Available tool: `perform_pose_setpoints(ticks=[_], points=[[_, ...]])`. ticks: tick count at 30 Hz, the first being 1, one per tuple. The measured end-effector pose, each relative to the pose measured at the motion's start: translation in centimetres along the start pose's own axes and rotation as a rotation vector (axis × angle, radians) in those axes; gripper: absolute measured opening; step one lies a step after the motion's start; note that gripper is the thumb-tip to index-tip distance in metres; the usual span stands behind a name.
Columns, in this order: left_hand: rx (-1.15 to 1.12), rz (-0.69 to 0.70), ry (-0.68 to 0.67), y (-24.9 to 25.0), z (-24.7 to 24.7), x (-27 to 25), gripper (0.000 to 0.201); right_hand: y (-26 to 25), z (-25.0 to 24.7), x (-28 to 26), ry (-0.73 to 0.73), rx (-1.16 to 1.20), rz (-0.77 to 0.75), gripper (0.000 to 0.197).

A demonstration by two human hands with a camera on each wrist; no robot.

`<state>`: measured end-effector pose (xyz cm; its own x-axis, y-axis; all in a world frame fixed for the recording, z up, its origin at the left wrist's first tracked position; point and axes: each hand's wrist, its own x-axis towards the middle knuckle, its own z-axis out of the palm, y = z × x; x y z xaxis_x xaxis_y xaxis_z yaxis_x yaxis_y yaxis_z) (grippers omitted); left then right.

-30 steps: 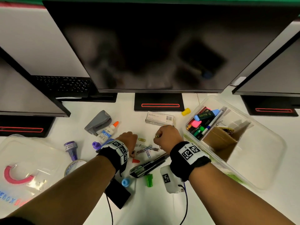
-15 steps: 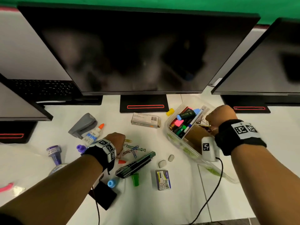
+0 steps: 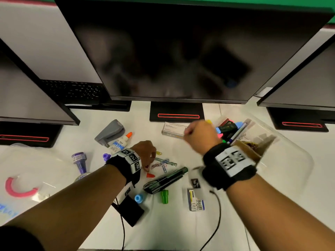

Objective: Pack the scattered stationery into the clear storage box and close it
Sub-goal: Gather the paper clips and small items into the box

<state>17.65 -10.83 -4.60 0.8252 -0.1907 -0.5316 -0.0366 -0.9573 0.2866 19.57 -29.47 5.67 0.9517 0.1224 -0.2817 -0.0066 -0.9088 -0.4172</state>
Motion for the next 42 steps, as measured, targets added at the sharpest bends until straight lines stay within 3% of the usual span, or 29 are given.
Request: perform_pose_setpoints(ticks=[3,5,6,9,14,18,21,30,38,42], points=[[0.017,0.018,0.017,0.5,0.1,0.4,0.022,-1.1,6.5,-0.2,-0.278,-0.140,-0.141,0.032],[0.071,0.030,-0.026,0.7,0.2,0.9,0.022,-0.4,9.8,0.2,-0.360,-0.221,-0.167,0.035],[0.107,0.043,-0.065,0.2,0.8,1.8,0.019,0.1,10.8,0.5,-0.367,-0.241,-0.162,0.035],[0.119,0.037,-0.153,-1.0,2.7,3.8,0.061,0.9,12.1,1.2,-0.344,-0.249,-0.136,0.046],[0.172,0.079,-0.106,1.4,1.0,0.4,0.058,1.6,13.2,1.9,-0.324,-0.244,-0.082,0.030],[0.054,0.076,-0.042,0.8,1.5,0.2,0.058,1.2,13.6,1.7,-0.350,-0.261,-0.069,0.028],[-0.014,0.028,-0.016,0.8,1.7,0.4,0.041,0.8,13.4,1.8,-0.342,-0.238,-0.068,0.028],[0.031,0.051,-0.085,1.2,1.0,0.3,0.029,1.0,12.2,1.8,-0.320,-0.150,-0.040,0.025],[-0.023,0.186,0.126,3.0,-4.4,-0.6,0.021,0.2,5.3,0.4,-0.128,-0.077,-0.056,0.023],[-0.018,0.286,0.241,7.4,-7.5,-1.2,0.020,1.5,0.0,-0.9,-0.038,0.134,0.037,0.012]])
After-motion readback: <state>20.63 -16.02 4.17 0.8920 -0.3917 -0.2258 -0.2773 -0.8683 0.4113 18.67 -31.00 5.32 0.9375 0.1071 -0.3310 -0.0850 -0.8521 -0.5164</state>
